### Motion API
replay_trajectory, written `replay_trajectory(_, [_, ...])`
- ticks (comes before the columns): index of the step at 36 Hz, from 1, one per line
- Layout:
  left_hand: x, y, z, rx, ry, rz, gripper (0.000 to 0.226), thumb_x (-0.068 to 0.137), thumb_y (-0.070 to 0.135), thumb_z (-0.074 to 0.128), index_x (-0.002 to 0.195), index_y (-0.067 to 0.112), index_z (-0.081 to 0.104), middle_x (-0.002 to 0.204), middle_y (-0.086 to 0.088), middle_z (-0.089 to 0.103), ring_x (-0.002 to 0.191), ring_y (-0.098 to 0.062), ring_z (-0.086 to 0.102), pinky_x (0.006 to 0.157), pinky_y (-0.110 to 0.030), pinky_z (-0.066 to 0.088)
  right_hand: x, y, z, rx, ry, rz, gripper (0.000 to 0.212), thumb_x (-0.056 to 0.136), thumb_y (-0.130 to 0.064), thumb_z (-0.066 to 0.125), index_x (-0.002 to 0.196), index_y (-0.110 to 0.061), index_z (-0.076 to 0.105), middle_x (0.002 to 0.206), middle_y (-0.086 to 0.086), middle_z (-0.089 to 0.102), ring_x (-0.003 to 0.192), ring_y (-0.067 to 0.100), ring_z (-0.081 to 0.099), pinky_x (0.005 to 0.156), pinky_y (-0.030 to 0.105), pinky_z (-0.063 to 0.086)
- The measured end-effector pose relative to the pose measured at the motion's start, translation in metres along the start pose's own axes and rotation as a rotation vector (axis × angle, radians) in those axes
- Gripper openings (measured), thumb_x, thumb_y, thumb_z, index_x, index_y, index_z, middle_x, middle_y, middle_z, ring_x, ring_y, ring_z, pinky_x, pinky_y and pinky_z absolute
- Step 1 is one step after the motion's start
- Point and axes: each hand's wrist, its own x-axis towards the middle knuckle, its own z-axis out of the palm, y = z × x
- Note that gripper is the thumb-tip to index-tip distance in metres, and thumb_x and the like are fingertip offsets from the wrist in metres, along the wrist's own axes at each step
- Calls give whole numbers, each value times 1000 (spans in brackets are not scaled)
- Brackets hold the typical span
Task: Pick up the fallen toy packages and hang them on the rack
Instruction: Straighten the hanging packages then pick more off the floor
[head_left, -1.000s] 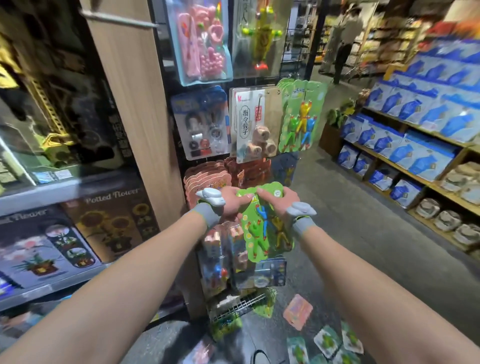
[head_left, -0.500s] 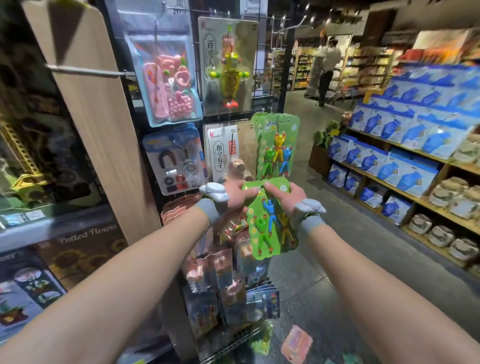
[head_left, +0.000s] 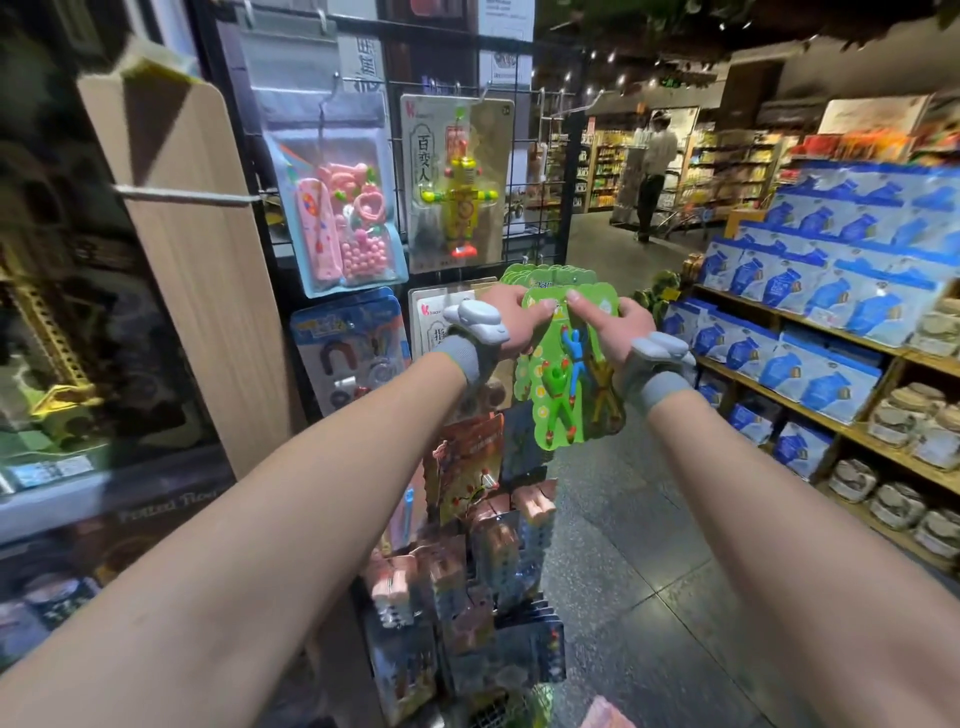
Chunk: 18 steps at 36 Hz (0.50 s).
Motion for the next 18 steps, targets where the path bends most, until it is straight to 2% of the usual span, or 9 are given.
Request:
replay_trajectory(3, [9, 7, 0, -30, 21, 16, 44, 92, 48, 60, 92, 5, 65, 78, -15, 70, 67, -28, 66, 62, -34, 49, 10, -7, -2, -16, 17, 5, 111, 45, -81, 76, 132, -15, 55, 124, 1, 64, 108, 24, 62, 97, 42, 50])
replay_trajectory(6, [14, 11, 2, 1, 48, 10, 36, 92, 47, 60, 75, 16, 56, 81, -16, 67, 68, -26, 63, 72, -43, 56, 29, -2, -3, -6, 18, 7, 122, 37, -86, 74, 135, -16, 53, 126, -2, 62, 112, 23, 60, 99, 46, 49])
replay_trajectory(7, [14, 12, 1, 11, 49, 5, 36, 93, 48, 58, 80, 13, 60, 90, -17, 69, 76, -28, 66, 78, -42, 55, 28, -4, -3, -12, 18, 2, 122, 38, -85, 74, 136, -15, 52, 126, -3, 61, 112, 22, 60, 100, 45, 48])
replay_trajectory(8, [16, 14, 2, 30, 47, -8, 44, 94, 48, 57, 98, 5, 65, 103, -20, 70, 90, -32, 68, 81, -38, 53, 27, -7, -3, -20, 29, 6, 124, 36, -86, 74, 135, -15, 53, 125, -2, 62, 110, 23, 61, 99, 45, 49])
replay_trajectory(10, [18, 19, 2, 94, 43, -31, 56, 97, 45, 52, 121, -5, 59, 120, -21, 65, 109, -37, 62, 77, -33, 47, 23, -14, -2, -17, 39, 7, 113, 46, -79, 76, 135, -12, 54, 123, -2, 63, 108, 22, 61, 97, 40, 49])
replay_trajectory(12, [20, 22, 3, 146, 47, -21, 48, 99, 40, 50, 108, -6, 62, 107, -19, 67, 102, -40, 62, 65, -33, 41, 27, -14, -2, -21, 36, 11, 89, 64, -65, 78, 130, -10, 55, 114, -3, 60, 103, 22, 59, 90, 34, 47])
replay_trajectory(13, [22, 22, 4, 158, 45, -19, 46, 100, 38, 50, 105, -6, 63, 101, -18, 68, 98, -40, 63, 64, -34, 42, 27, -14, -3, -21, 35, 13, 81, 63, -64, 78, 122, -11, 59, 110, -4, 62, 100, 23, 61, 88, 34, 48])
replay_trajectory(16, [27, 20, 6, 180, 47, -46, 52, 100, 36, 49, 128, -8, 54, 121, -21, 65, 110, -36, 62, 82, -36, 48, 37, -8, -1, -17, 19, 5, 91, 47, -75, 75, 113, -12, 65, 105, 1, 70, 97, 25, 66, 89, 41, 54])
replay_trajectory(18, [29, 18, 5, 196, 28, -68, 53, 102, 35, 47, 133, -8, 50, 129, -22, 60, 115, -35, 59, 88, -36, 46, 47, -2, 2, -29, 2, -3, 97, 43, -78, 73, 114, -12, 65, 108, 3, 70, 98, 25, 66, 90, 44, 54])
